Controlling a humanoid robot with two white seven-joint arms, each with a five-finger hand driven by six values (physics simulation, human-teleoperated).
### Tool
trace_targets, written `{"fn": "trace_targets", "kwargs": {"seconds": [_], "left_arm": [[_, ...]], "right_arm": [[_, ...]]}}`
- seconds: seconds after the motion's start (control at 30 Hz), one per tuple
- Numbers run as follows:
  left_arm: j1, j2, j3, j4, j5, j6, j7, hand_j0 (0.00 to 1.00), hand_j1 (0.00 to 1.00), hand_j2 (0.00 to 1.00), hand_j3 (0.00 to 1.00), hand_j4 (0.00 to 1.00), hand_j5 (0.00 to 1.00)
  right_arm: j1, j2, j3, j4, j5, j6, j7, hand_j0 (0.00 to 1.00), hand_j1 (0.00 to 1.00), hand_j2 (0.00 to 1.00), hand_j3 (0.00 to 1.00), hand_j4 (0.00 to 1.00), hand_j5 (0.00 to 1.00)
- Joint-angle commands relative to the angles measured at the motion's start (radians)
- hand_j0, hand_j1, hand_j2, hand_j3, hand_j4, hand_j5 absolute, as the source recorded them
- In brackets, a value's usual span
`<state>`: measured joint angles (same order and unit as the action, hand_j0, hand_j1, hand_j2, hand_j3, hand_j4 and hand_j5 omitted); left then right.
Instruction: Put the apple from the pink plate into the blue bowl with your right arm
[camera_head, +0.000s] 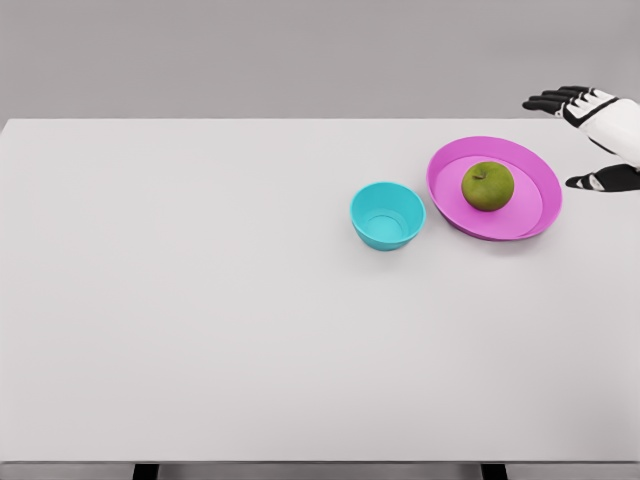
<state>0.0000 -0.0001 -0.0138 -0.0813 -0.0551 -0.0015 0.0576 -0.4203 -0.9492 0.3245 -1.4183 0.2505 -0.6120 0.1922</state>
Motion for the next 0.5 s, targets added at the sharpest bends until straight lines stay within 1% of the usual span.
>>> {"fn": "trace_targets", "kwargs": {"seconds": [0.0,0.1,0.17,0.2,0.23,0.27,0.3,0.33,0.37,0.43,0.47], "left_arm": [[0.0,0.0,0.0,0.0,0.0,0.0,-0.001,1.0,1.0,1.0,1.0,1.0,1.0],[0.0,0.0,0.0,0.0,0.0,0.0,-0.001,1.0,1.0,1.0,1.0,1.0,1.0],[0.0,0.0,0.0,0.0,0.0,0.0,-0.001,1.0,1.0,1.0,1.0,1.0,1.0],[0.0,0.0,0.0,0.0,0.0,0.0,0.001,1.0,1.0,1.0,1.0,1.0,1.0],[0.0,0.0,0.0,0.0,0.0,0.0,-0.001,1.0,1.0,1.0,1.0,1.0,1.0],[0.0,0.0,0.0,0.0,0.0,0.0,0.001,1.0,1.0,1.0,1.0,1.0,1.0],[0.0,0.0,0.0,0.0,0.0,0.0,0.001,1.0,1.0,1.0,1.0,1.0,1.0],[0.0,0.0,0.0,0.0,0.0,0.0,-0.001,1.0,1.0,1.0,1.0,1.0,1.0],[0.0,0.0,0.0,0.0,0.0,0.0,-0.001,1.0,1.0,1.0,1.0,1.0,1.0],[0.0,0.0,0.0,0.0,0.0,0.0,0.001,1.0,1.0,1.0,1.0,1.0,1.0],[0.0,0.0,0.0,0.0,0.0,0.0,-0.001,1.0,1.0,1.0,1.0,1.0,1.0]], "right_arm": [[0.0,-0.002,0.001,-0.001,-0.007,0.001,0.0,1.0,1.0,1.0,1.0,1.0,1.0],[-0.002,0.003,0.001,0.018,-0.008,0.001,-0.002,1.0,1.0,1.0,1.0,1.0,1.0],[0.0,0.006,0.002,0.114,-0.007,0.001,0.0,1.0,1.0,1.0,1.0,1.0,1.0],[-0.002,0.018,0.005,0.145,-0.002,0.001,0.004,1.0,1.0,1.0,1.0,1.0,1.0],[-0.006,0.037,0.007,0.153,0.021,0.001,0.062,1.0,1.0,1.0,1.0,1.0,1.0],[-0.023,0.04,0.01,0.147,0.03,0.001,0.192,1.0,1.0,1.0,1.0,1.0,1.0],[-0.037,0.049,0.01,0.148,0.03,0.001,0.277,1.0,1.0,1.0,1.0,1.0,1.0],[-0.066,0.052,0.011,0.147,0.029,0.001,0.383,1.0,1.0,1.0,1.0,1.0,1.0],[-0.077,0.053,0.011,0.134,0.03,0.001,0.419,1.0,1.0,1.0,1.0,1.0,1.0],[-0.12,0.076,0.013,0.13,0.032,0.001,0.419,1.0,1.0,1.0,1.0,1.0,1.0],[-0.147,0.081,0.031,0.136,0.032,0.001,0.419,1.0,1.0,1.0,1.0,1.0,1.0]]}}
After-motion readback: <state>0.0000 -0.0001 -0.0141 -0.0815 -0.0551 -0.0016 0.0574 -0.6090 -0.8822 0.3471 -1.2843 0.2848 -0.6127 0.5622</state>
